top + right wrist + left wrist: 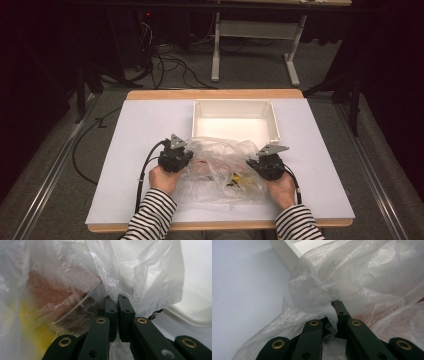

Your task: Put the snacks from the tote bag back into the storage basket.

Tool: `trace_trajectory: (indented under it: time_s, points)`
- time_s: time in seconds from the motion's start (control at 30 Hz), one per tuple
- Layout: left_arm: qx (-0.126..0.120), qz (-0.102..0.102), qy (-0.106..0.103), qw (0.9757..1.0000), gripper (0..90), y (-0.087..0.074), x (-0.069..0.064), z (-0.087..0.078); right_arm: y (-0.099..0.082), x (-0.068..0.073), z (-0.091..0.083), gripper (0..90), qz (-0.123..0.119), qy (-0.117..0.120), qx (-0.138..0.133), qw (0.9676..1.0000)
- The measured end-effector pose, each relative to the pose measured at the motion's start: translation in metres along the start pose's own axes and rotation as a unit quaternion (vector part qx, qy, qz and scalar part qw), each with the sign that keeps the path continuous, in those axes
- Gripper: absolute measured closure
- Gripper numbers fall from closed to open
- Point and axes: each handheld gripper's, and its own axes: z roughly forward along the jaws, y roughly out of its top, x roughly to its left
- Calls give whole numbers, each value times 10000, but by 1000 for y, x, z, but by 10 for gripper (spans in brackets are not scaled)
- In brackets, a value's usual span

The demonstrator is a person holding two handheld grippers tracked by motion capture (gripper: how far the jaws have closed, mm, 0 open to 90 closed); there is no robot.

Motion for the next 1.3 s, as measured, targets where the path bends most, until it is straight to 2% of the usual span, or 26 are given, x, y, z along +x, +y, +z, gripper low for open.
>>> trace_trajectory:
  time_s: [0.07, 0.37, 0.4, 0.5, 0.6, 0.67, 0.73, 0.83, 1.03, 1.23, 1.3]
  points:
    - [27, -20, -62, 10000, 877, -2, -1, 0, -1, 2, 1, 884, 2, 59, -13, 10000]
    - [145, 176, -245, 9994, 885, -11, -10, -12, -12, 7, -5, 884, -29, 228, -8, 9997]
    - [120, 191, -267, 9994, 884, -12, -12, -14, -12, 7, -6, 885, -50, 243, -12, 9997]
    - [-91, 342, -155, 9993, 887, -13, -15, -23, -12, 9, -12, 885, -111, 241, -27, 9996]
    - [-323, 317, -109, 9989, 888, -11, -15, -31, -11, 5, -18, 884, -87, 275, -131, 9995]
    - [-372, 252, -103, 9989, 888, -9, -11, -33, -10, 2, -21, 885, -38, 217, -120, 9997]
    - [-352, 188, -88, 9992, 888, -8, -8, -31, -9, -2, -20, 885, 47, 204, -103, 9997]
    - [-235, -14, -132, 9996, 888, -8, 0, -22, -8, -8, -16, 884, 137, 182, -32, 9997]
    - [-68, -176, -149, 9997, 888, -10, 3, -4, -9, -12, -9, 884, 171, 169, 92, 9997]
    - [159, -178, -171, 9996, 888, -11, 2, 8, -11, -12, 0, 885, 97, 124, 316, 9994]
    - [175, -193, -186, 9995, 888, -11, 2, 9, -11, -11, 0, 885, 95, 126, 297, 9994]
